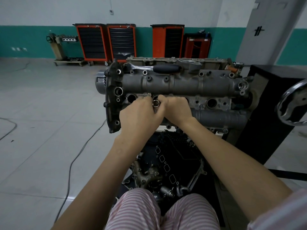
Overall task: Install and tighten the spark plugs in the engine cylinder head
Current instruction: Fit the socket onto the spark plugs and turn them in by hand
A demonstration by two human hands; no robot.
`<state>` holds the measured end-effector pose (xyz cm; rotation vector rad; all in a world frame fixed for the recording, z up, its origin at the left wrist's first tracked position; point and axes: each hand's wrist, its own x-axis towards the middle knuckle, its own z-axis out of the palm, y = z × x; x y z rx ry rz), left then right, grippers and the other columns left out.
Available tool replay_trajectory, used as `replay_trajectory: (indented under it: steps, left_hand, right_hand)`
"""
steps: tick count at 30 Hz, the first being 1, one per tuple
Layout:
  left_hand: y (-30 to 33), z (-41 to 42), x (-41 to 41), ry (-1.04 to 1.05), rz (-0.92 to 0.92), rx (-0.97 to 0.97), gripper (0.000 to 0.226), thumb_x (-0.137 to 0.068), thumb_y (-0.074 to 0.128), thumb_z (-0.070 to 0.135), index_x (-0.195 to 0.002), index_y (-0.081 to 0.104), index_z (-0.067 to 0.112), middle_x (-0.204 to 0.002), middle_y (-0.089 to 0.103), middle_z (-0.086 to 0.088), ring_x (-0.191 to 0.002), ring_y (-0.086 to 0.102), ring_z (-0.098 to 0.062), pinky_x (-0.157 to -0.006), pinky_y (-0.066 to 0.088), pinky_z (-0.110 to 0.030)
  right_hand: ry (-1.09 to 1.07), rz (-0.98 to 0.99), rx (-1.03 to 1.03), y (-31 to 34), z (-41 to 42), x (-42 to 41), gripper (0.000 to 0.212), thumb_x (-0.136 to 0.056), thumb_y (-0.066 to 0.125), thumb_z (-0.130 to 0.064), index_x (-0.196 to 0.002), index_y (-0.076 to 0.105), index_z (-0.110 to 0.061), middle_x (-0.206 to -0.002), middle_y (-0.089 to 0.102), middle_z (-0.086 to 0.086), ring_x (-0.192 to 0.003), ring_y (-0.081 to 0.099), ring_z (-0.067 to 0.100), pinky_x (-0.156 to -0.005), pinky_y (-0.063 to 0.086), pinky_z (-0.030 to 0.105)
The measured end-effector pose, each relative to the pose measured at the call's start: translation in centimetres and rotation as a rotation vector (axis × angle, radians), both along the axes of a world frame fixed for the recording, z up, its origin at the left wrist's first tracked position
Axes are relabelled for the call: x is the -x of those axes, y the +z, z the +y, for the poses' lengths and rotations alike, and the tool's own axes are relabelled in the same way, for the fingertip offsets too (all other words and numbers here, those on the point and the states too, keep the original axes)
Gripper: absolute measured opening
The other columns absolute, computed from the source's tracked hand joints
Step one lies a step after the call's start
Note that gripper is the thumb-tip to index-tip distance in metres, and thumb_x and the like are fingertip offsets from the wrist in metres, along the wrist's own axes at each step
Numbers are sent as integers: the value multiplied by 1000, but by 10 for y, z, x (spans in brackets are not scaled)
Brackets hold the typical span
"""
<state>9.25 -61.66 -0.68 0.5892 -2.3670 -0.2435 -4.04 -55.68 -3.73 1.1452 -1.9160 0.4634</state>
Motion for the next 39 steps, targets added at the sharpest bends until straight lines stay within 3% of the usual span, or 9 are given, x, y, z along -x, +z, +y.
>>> replay_trajectory:
  steps: [4,9,13,17,19,22,26,29,39]
  left_hand:
    - [-1,0,0,18,40,44,40,-94,39,49,-70,44,17,-71,45,6,-63,45,-16,-45,17,-24]
    - [-1,-4,-6,-61,68,53,22,-88,51,35,-87,33,22,-86,43,4,-63,40,-16,-44,19,-24]
    - [-1,-1,-4,-59,39,18,31,-90,44,48,-88,38,18,-83,46,5,-66,45,-18,-47,22,-26]
    - [4,-1,0,3,55,13,43,-93,37,54,-72,45,17,-63,46,6,-61,45,-18,-45,19,-25]
    - [8,-3,0,42,55,81,41,-94,38,49,-68,45,18,-63,47,3,-61,46,-19,-44,17,-25]
    - [10,-4,0,38,27,136,32,-92,44,43,-73,41,17,-67,44,5,-63,42,-16,-44,14,-26]
    - [11,-7,-2,28,6,157,30,-91,49,41,-78,38,16,-70,40,5,-65,39,-16,-44,14,-27]
    - [14,-6,-2,6,19,158,29,-90,51,40,-80,38,16,-75,43,4,-67,39,-16,-44,15,-26]
    - [7,-1,2,46,-34,20,47,-96,33,47,-74,56,12,-70,52,-1,-65,49,-20,-45,19,-24]
  right_hand:
    - [57,-43,48,2,0,-3,34,-75,36,-27,-59,56,-5,-43,54,9,-34,51,27,-35,33,23]
    - [-97,-133,-159,-1,-2,6,27,-87,48,-32,-89,53,-6,-74,65,14,-67,61,35,-51,28,32]
    - [-38,-124,-96,-2,-3,4,19,-82,59,-22,-77,58,-3,-61,63,15,-54,60,36,-48,31,31]
    - [-44,0,4,1,0,0,23,-75,56,-21,-56,59,-7,-41,55,6,-32,52,25,-35,34,20]
    - [-15,10,38,2,-1,-2,23,-73,60,-22,-54,60,-10,-40,54,4,-32,52,23,-34,34,19]
    - [-3,-39,40,1,-2,-3,32,-75,42,-28,-56,57,-8,-40,53,6,-31,51,25,-36,30,19]
    - [-34,-121,-59,1,-2,1,22,-78,56,-23,-73,55,-1,-52,59,15,-44,56,32,-45,26,25]
    - [-7,-90,-58,2,-1,-1,19,-68,72,-11,-64,55,-2,-44,54,11,-34,51,28,-40,28,22]
    - [45,39,43,-1,0,1,25,-76,58,-23,-56,58,-8,-40,53,5,-30,49,24,-35,31,18]
